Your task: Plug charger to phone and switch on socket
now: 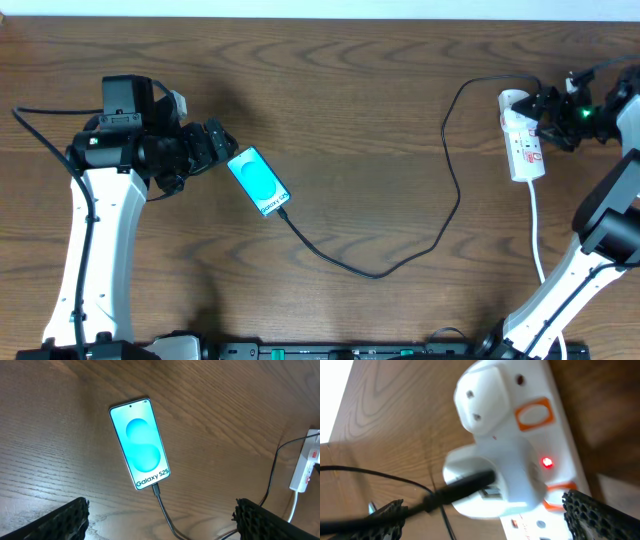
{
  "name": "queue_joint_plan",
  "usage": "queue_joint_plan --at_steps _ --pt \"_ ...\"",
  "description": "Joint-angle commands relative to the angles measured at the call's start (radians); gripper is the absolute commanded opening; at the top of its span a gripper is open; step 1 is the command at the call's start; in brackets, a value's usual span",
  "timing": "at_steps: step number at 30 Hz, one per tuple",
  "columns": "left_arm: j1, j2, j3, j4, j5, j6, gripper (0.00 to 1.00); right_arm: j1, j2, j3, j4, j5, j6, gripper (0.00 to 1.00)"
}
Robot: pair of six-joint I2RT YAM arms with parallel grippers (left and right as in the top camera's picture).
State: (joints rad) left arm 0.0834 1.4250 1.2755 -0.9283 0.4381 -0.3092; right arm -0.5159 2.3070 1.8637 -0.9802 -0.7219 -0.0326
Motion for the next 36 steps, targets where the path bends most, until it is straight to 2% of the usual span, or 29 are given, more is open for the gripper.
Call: queue_joint_plan --at_steps 1,18,29,32,36 --pt "0.003 -0.006 -0.004 -0.005 -0.013 0.021 0.93 -0.016 0.015 0.037 -0.018 0.003 0.009 0.99" --pt "0.003 -0.006 -0.004 0.011 -0.013 0.02 0.93 -0.013 -0.098 0.095 -0.167 0.05 -0.052 0.99" --pt "0.003 -0.006 -0.003 0.042 -0.013 0.02 0.93 0.001 -0.446 0.095 -0.231 0.119 -0.051 0.99" --pt "0.003 -0.008 -0.003 0.073 -0.013 0.02 0.93 0.031 -0.566 0.095 -0.245 0.146 -0.05 0.99" --pt "0.003 -0.01 0.0 0.123 -0.013 0.02 0.93 0.116 -0.703 0.095 -0.272 0.28 -0.03 0.99"
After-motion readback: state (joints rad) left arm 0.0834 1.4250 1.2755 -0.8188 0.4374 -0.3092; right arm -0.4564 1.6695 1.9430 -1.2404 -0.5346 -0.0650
